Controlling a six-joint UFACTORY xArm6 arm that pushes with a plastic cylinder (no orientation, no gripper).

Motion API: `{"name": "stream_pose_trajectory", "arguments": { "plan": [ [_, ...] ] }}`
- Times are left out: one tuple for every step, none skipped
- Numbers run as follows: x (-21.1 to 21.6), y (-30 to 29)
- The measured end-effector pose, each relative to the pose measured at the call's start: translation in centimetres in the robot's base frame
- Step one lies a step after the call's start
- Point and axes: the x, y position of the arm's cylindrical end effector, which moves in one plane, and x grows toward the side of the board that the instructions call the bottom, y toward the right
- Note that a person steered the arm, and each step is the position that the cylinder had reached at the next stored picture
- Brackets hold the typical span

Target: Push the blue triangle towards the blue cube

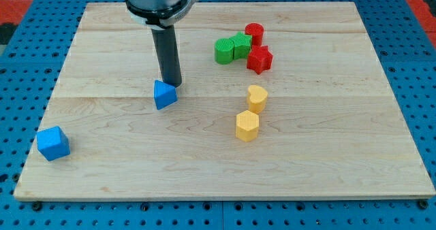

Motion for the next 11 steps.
{"name": "stream_pose_trajectory", "arguments": {
  "plan": [
    [-0.7, 0.0],
    [-0.8, 0.1],
    [-1.0, -1.2],
    [-1.0, -3.9],
    [-1.0, -3.9],
    [-1.1, -1.4],
    [-1.1, 3.7],
    [-1.1, 5.9],
    [2.7, 5.2],
    [2.9, -4.0],
    [3.2, -6.9]
  ]
}}
